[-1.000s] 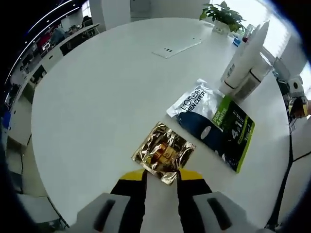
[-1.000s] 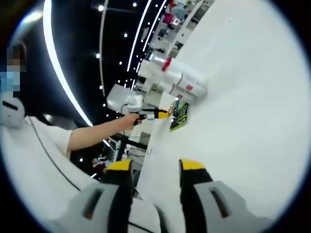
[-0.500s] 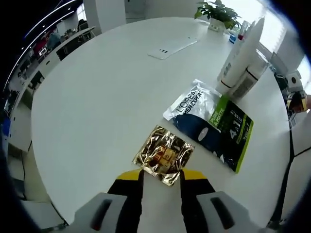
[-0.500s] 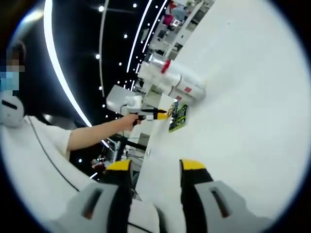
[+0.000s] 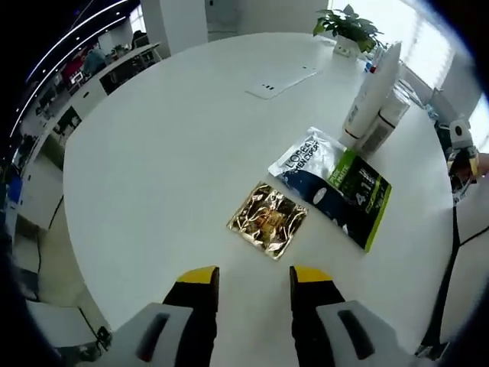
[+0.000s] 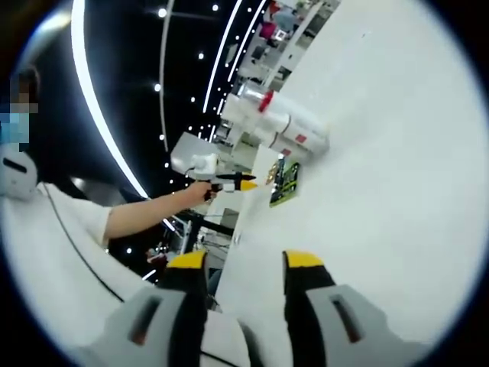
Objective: Arrange the skincare products in the storage area until every visible bottle or jar stands upright without overlapping.
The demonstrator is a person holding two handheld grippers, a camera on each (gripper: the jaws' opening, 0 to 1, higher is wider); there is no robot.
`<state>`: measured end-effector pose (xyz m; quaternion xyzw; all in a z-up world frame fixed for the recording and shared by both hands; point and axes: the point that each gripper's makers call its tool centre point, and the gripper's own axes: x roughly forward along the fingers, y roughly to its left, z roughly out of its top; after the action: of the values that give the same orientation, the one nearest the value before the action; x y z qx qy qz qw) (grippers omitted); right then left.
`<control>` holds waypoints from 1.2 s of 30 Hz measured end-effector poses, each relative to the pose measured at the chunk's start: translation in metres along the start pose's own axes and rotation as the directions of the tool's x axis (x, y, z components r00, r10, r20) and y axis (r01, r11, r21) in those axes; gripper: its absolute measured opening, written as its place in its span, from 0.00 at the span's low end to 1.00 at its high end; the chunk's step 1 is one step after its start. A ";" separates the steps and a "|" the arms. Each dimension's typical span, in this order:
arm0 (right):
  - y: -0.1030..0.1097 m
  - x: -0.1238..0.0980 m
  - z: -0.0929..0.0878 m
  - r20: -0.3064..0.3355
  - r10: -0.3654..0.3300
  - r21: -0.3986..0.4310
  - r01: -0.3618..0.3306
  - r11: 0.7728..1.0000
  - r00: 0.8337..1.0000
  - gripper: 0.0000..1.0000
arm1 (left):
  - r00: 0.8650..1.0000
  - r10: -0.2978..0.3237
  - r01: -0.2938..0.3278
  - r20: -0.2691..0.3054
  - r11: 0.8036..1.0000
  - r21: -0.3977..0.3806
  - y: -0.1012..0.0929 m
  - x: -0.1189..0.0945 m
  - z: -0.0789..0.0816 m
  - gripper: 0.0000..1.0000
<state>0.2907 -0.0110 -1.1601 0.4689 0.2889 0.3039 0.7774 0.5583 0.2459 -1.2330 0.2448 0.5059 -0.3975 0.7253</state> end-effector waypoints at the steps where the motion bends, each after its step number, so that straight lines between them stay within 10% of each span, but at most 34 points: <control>1: 0.001 0.001 -0.001 -0.001 0.004 0.000 -0.004 1.000 1.000 0.37 | 1.000 0.008 -0.009 -0.001 0.999 -0.035 0.000 -0.003 -0.006 0.42; 8: 0.005 0.003 -0.007 -0.008 0.023 -0.011 -0.023 1.000 1.000 0.37 | 0.991 0.113 -0.126 -0.072 0.967 -0.220 0.006 -0.025 -0.080 0.49; 17: 0.007 -0.004 -0.014 -0.001 0.025 -0.019 -0.025 1.000 1.000 0.37 | 0.970 0.206 -0.245 -0.132 0.805 -0.540 0.002 -0.044 -0.158 0.64; 27: 0.008 -0.006 -0.016 -0.005 0.023 -0.026 -0.023 0.999 1.000 0.37 | 0.967 0.197 -0.256 -0.163 0.746 -0.614 -0.015 -0.045 -0.189 0.70; 36: 0.008 -0.006 -0.018 -0.010 0.023 -0.025 -0.023 0.999 1.000 0.37 | 0.966 0.184 -0.256 -0.180 0.752 -0.608 -0.020 -0.043 -0.196 0.67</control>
<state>0.2717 -0.0026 -1.1594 0.4609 0.2834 0.3188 0.7782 0.4286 0.3967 -1.2640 0.0691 0.6152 -0.1046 0.7783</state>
